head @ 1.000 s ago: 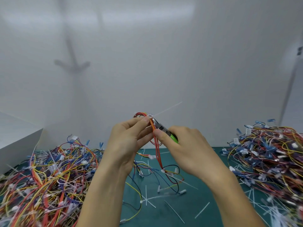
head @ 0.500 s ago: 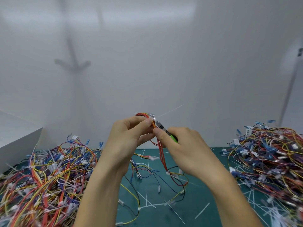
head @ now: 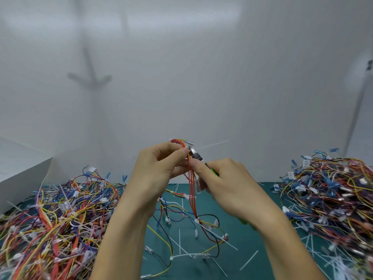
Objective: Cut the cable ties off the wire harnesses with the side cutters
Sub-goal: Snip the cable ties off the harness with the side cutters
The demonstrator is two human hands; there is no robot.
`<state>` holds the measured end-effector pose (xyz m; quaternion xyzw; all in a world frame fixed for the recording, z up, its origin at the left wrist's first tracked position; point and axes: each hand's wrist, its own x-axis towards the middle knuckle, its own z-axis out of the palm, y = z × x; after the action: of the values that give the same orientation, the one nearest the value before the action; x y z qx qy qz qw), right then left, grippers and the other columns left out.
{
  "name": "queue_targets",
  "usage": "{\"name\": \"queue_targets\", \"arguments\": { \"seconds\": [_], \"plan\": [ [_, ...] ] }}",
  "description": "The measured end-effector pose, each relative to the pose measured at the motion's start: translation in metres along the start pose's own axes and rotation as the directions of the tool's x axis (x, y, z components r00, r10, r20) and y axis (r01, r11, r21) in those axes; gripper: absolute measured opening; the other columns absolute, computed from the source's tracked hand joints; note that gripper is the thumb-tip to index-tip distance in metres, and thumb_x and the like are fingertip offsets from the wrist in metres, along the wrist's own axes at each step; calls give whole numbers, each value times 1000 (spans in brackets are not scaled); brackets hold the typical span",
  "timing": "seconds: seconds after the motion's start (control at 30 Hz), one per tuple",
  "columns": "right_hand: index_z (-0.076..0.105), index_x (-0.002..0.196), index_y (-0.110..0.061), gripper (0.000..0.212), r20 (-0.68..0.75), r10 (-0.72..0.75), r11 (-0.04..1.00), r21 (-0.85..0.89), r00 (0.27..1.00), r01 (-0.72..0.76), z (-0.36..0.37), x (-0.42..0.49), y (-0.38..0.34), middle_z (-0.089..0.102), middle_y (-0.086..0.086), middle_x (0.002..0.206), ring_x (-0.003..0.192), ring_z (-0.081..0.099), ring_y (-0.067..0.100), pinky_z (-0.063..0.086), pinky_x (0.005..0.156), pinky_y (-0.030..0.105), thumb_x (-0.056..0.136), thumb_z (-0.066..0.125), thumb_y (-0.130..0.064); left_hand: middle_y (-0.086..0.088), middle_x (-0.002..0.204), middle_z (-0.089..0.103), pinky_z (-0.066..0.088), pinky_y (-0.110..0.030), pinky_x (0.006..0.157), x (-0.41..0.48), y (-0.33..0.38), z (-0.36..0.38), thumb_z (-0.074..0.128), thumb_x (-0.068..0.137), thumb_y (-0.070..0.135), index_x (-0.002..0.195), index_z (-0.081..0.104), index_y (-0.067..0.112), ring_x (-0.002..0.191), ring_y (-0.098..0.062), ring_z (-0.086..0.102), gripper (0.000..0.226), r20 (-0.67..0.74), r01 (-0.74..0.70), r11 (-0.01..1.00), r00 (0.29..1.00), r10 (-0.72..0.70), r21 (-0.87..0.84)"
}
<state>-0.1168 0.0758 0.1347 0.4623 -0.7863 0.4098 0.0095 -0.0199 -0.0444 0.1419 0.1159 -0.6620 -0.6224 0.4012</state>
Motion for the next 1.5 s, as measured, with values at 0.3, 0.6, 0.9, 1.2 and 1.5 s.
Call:
{"name": "queue_targets", "arguments": {
  "seconds": [0.3,0.6,0.9,1.2,1.5],
  "plan": [
    [63,60,-13,65,89,40,970,236,995,-60,1,1,4,52,-6,45,47,47,13,46,61,37,91,44,-67,-9,78,74,57,-19,68,-1,2,0,66,89,10,79,74,6,73,-16,71,14,13,-15,1000,1000,16,-22],
    [63,57,-17,63,110,41,961,268,993,-69,2,2,5,51,-6,45,46,47,13,43,60,35,89,43,-68,-7,73,72,57,-19,67,-2,4,1,66,89,9,72,75,11,69,-14,69,19,9,-33,999,999,33,-13],
    [59,58,-15,61,189,36,927,361,981,-103,1,2,4,48,-4,46,45,46,18,41,50,29,90,47,-65,-4,69,71,56,-17,65,-3,7,-2,65,88,8,73,73,8,67,-11,67,17,38,-46,999,998,47,-11],
    [61,60,-15,62,212,46,917,378,976,-125,0,1,2,48,-5,46,46,46,17,42,51,30,91,45,-66,-5,69,71,56,-17,65,-3,8,-1,65,88,5,77,72,4,66,-11,67,14,27,-40,999,999,41,-26],
    [60,57,-16,62,180,53,931,346,982,-113,1,2,2,48,-5,44,45,46,18,42,52,32,92,45,-65,-7,69,71,56,-17,65,-4,9,0,66,88,4,81,71,-1,66,-14,68,10,9,-43,999,999,43,-14]
  ]
}}
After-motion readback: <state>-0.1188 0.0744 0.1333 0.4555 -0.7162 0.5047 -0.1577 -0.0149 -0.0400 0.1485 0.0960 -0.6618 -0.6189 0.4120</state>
